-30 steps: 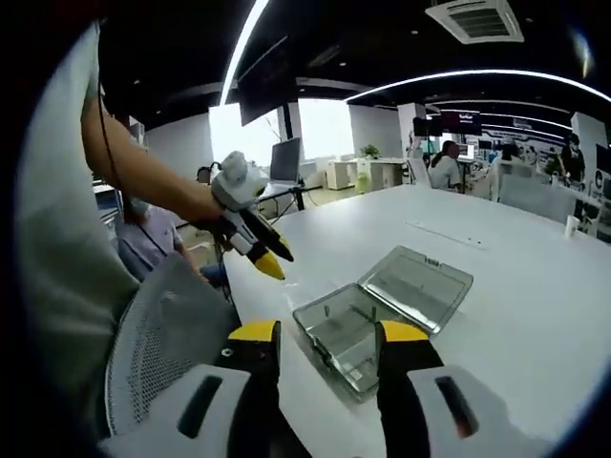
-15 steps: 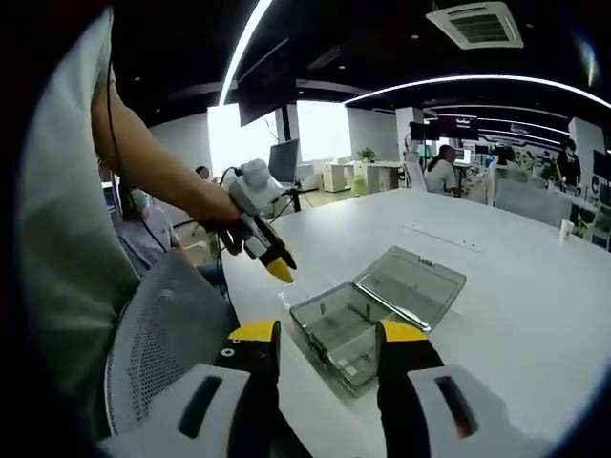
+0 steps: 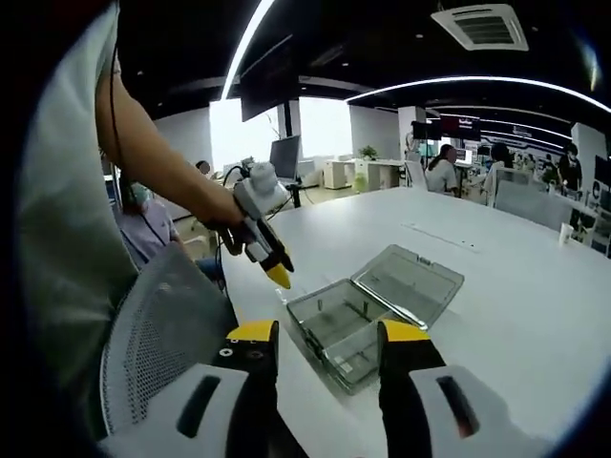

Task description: Insert the divider into the dual guide fixture by aligning both edges with the guide slots and pushing it downward to the bottom, including one-sided entry, uneven engagement, binding, and posture correction.

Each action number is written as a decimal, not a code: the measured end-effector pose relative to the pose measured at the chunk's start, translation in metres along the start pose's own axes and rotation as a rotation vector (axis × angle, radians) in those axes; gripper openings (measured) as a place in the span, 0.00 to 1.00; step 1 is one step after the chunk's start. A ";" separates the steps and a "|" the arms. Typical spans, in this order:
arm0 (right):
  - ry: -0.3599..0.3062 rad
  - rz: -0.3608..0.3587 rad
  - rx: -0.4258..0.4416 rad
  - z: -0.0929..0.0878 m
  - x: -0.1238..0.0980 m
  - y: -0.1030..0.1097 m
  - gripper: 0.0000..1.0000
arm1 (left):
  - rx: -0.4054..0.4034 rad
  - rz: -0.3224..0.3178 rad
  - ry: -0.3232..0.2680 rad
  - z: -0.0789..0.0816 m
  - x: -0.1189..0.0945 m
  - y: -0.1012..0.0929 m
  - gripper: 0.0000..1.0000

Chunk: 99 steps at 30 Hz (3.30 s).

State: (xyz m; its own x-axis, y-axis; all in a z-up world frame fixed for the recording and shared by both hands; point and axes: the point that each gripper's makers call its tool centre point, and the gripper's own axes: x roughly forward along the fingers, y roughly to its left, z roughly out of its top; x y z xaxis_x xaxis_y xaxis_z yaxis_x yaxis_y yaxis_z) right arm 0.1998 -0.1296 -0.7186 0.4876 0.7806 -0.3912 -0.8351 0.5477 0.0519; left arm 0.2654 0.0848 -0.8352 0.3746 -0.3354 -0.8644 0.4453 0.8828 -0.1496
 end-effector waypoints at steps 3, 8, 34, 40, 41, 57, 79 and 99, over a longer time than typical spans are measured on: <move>0.001 0.001 -0.004 0.000 0.000 -0.001 0.39 | 0.000 0.001 0.005 0.001 0.002 -0.002 0.40; 0.007 0.012 -0.016 0.000 0.002 -0.001 0.42 | -0.007 0.007 0.020 0.000 0.006 -0.002 0.42; 0.070 0.028 -0.032 -0.015 0.006 -0.005 0.45 | -0.043 0.099 0.085 -0.002 0.023 0.008 0.46; 0.072 0.027 -0.028 -0.017 0.006 -0.005 0.45 | -0.044 0.114 0.098 -0.003 0.026 0.011 0.45; 0.071 0.027 -0.026 -0.018 0.006 -0.005 0.44 | -0.041 0.119 0.099 -0.003 0.026 0.011 0.45; 0.079 0.019 -0.012 -0.023 0.004 -0.009 0.44 | -0.070 0.162 0.101 0.004 0.032 0.017 0.43; 0.082 0.017 -0.009 -0.024 0.002 -0.011 0.43 | -0.082 0.242 0.160 0.005 0.034 0.030 0.42; 0.085 0.018 -0.012 -0.023 0.000 -0.011 0.41 | -0.072 0.221 0.207 0.001 0.035 0.025 0.32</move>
State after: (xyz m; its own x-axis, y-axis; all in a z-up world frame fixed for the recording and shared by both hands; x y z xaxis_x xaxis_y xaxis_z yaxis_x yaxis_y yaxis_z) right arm 0.2033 -0.1430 -0.7404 0.4492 0.7616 -0.4671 -0.8469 0.5295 0.0490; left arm 0.2904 0.0945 -0.8690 0.2790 -0.0653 -0.9581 0.3096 0.9505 0.0254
